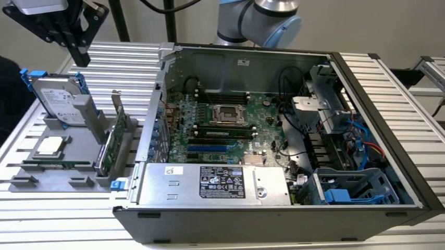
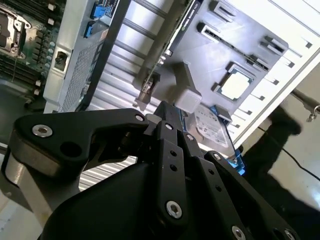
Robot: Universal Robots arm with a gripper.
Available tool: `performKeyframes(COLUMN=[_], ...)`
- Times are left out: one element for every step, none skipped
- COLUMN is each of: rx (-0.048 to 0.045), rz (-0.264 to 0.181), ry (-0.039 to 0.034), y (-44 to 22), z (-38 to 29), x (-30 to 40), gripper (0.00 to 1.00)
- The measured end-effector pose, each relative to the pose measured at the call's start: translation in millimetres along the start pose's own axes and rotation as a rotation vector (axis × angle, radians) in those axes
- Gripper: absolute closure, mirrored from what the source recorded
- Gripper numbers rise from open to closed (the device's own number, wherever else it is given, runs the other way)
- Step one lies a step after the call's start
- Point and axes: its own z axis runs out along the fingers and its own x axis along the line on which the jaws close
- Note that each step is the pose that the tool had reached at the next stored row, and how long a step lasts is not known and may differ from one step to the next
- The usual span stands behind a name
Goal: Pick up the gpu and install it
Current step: 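Pick up the gpu and move the gpu toward the slot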
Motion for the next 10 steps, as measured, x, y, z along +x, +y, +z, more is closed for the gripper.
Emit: performKeyframes(rx=[0.0000,0.0000,0.0000,0.0000,0.0000,0.0001,0.0000,-0.0001,0.0001,0.0000], rz=[0.000,0.000,0.000,0.000,0.000,0.000,0.000,0.000,0.000,0.000], ry=[0.0000,0.0000,-0.0001,0.0000,0.0000,0.0000,0.0000,0.0000,0.0000,0.0000], y=[-0.9,-1.8,-2.7,-3.4,-4.2,-5.1,-5.9,-6.7,-7.5,-8.3], z=[0.0,-0.1,-0.1,-0.2,-0.2,-0.3,-0.3,-0.3,-0.4,-0.4], x=[-0.1,-0.1,-0.2,-0.2,-0.3,-0.4,-0.4,-0.5,-0.5,-0.6], gripper=[1.00,1.00,1.00,1.00,1.00,1.00,1.00,1.00,1.00,1.00])
